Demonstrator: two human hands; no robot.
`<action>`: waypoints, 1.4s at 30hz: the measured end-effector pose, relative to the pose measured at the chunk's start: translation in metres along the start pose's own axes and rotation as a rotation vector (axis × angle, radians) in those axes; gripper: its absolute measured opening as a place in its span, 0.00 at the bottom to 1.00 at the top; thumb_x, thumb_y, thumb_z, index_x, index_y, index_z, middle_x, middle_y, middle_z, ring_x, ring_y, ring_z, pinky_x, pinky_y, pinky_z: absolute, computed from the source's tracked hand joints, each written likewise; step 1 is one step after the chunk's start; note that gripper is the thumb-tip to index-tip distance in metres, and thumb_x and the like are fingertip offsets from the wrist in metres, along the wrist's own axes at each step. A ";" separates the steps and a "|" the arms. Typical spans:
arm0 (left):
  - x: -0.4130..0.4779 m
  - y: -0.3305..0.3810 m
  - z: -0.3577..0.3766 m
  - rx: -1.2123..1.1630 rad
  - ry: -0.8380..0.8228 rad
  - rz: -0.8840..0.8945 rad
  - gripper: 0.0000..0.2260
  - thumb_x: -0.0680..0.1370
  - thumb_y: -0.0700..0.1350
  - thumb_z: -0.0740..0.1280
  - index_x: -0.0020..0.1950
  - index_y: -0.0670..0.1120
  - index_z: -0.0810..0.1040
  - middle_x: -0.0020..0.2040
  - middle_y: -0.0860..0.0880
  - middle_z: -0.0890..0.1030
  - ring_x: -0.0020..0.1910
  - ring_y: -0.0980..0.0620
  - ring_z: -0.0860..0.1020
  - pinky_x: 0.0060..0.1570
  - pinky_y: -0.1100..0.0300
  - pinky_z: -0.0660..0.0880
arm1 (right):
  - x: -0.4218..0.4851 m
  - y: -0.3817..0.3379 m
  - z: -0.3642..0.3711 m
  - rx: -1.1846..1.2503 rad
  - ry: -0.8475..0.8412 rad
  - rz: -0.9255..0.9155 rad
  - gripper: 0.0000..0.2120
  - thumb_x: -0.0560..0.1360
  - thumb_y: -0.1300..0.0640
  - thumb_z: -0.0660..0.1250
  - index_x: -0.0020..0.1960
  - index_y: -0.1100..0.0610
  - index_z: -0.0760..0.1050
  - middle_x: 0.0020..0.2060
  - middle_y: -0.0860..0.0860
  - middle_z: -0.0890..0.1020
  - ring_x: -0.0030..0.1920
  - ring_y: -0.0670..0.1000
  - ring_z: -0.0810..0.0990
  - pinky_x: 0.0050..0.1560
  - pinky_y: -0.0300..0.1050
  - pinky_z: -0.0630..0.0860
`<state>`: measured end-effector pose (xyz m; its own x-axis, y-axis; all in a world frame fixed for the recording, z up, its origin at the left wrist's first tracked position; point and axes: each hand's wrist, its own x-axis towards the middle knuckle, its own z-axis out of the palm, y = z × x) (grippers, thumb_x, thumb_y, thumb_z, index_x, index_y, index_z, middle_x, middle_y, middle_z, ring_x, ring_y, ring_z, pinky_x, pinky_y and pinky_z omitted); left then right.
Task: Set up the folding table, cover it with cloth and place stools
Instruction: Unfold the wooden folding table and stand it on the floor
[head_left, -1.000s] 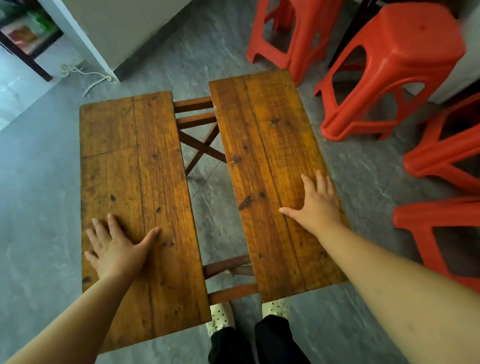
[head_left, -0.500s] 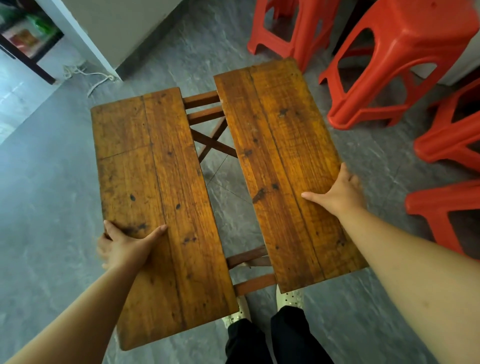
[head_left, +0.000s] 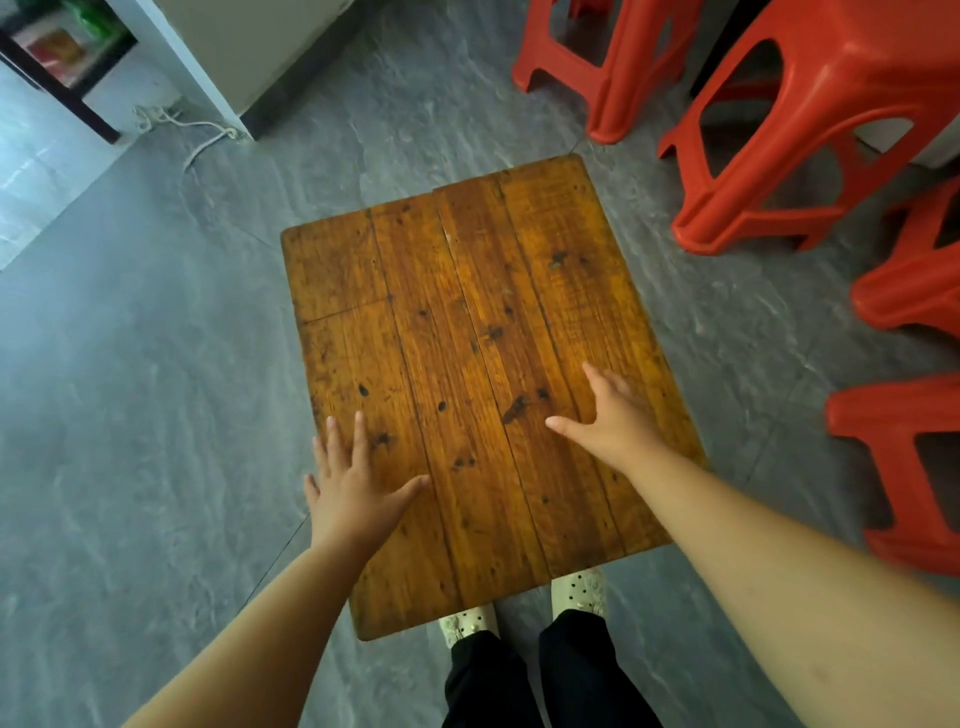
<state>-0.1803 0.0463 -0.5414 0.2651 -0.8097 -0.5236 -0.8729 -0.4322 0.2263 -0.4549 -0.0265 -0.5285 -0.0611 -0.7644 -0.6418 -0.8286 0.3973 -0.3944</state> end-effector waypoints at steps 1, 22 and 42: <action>-0.001 0.004 0.001 0.054 -0.002 0.053 0.48 0.70 0.70 0.62 0.76 0.54 0.35 0.77 0.48 0.34 0.75 0.47 0.36 0.73 0.43 0.44 | -0.002 -0.003 0.003 -0.077 0.001 -0.058 0.43 0.72 0.38 0.66 0.77 0.45 0.45 0.78 0.50 0.47 0.77 0.57 0.48 0.73 0.61 0.56; 0.032 0.016 0.053 0.264 -0.031 0.094 0.49 0.68 0.73 0.57 0.75 0.52 0.32 0.77 0.47 0.34 0.75 0.42 0.34 0.69 0.35 0.41 | 0.033 0.001 0.060 -0.723 -0.127 -0.502 0.46 0.72 0.32 0.58 0.76 0.46 0.33 0.75 0.51 0.31 0.74 0.57 0.30 0.73 0.66 0.42; 0.005 -0.021 0.060 -0.580 0.119 -0.536 0.50 0.64 0.61 0.75 0.77 0.49 0.51 0.72 0.42 0.62 0.70 0.40 0.63 0.66 0.39 0.65 | 0.084 0.060 -0.033 -0.089 0.088 -0.024 0.52 0.69 0.42 0.72 0.78 0.59 0.43 0.77 0.58 0.48 0.76 0.60 0.51 0.73 0.55 0.54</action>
<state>-0.1847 0.0751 -0.5978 0.6591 -0.4561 -0.5980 -0.2708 -0.8857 0.3771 -0.5279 -0.0838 -0.5843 -0.0858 -0.8161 -0.5715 -0.8765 0.3346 -0.3461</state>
